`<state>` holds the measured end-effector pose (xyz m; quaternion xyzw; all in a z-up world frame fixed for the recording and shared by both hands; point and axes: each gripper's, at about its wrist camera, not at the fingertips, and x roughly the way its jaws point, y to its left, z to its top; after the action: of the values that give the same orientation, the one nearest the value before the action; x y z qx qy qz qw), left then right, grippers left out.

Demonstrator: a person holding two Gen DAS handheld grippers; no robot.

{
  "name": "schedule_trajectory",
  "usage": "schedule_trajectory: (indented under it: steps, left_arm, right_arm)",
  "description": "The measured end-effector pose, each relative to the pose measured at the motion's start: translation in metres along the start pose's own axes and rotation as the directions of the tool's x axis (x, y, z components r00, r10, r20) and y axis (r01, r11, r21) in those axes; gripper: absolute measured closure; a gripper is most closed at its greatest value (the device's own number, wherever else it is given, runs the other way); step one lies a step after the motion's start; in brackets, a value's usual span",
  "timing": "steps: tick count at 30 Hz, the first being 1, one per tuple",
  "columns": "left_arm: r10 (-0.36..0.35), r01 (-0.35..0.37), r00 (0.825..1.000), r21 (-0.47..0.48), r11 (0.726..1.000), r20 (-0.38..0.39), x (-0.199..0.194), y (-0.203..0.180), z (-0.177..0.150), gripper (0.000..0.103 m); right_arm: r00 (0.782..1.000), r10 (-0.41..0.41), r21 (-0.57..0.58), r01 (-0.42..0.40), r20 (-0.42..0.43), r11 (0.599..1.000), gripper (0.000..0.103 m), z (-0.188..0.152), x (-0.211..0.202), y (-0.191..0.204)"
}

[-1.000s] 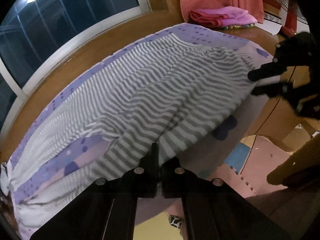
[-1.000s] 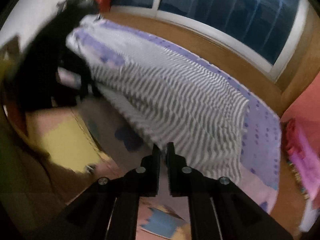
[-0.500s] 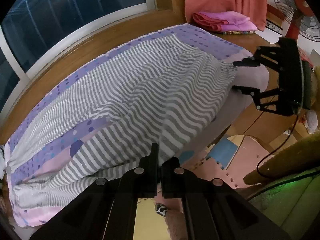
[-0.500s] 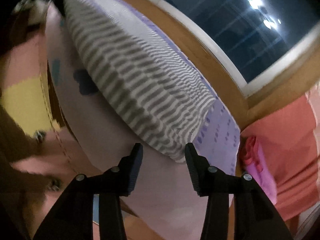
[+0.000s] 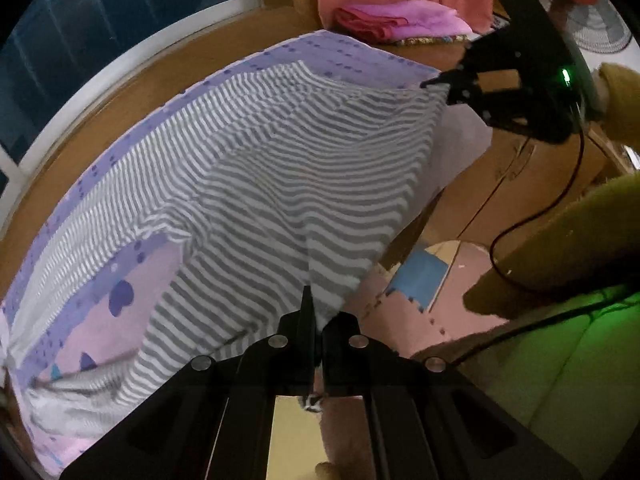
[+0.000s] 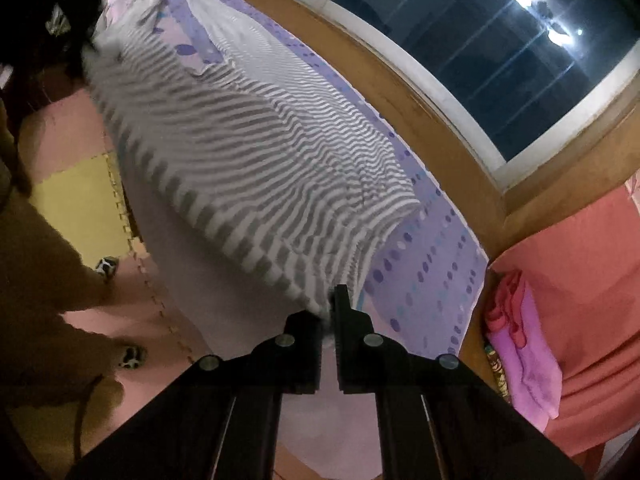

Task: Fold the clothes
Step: 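Grasp the striped fabric with the left gripper while the right gripper holds the garment edge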

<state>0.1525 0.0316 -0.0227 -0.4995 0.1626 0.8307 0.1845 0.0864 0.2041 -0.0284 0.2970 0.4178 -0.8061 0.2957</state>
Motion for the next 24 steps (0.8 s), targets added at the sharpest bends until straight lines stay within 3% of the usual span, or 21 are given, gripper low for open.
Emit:
schedule_trajectory:
  steps: [4, 10, 13, 18, 24]
  left_arm:
    - [-0.019, 0.023, 0.999, -0.084, 0.996, 0.043, -0.025, 0.040, 0.021, 0.102]
    - [0.004, 0.015, 0.993, -0.152, 0.988, 0.122, -0.032, 0.121, 0.074, 0.101]
    - [0.022, -0.004, 0.994, -0.160, 0.987, 0.109, -0.006, 0.156, 0.101, 0.101]
    - [0.004, 0.005, 0.999, -0.174, 0.985, 0.048, 0.062, 0.205, 0.134, 0.101]
    - [-0.040, 0.041, 0.999, -0.160, 0.986, 0.010, 0.118, 0.234, 0.151, 0.101]
  right_arm:
    - [0.994, 0.101, 0.154, -0.105, 0.033, 0.982, 0.099, 0.016, 0.000, -0.032]
    - [0.974, 0.178, 0.375, -0.219, 0.140, 0.901, 0.099, 0.056, 0.008, -0.088]
    - [0.975, 0.172, 0.448, -0.218, 0.143, 0.867, 0.099, 0.078, 0.033, -0.112]
    - [0.980, 0.187, 0.541, -0.191, 0.064, 0.819, 0.099, 0.103, 0.094, -0.139]
    - [0.976, 0.216, 0.636, -0.148, -0.029, 0.758, 0.099, 0.107, 0.149, -0.154]
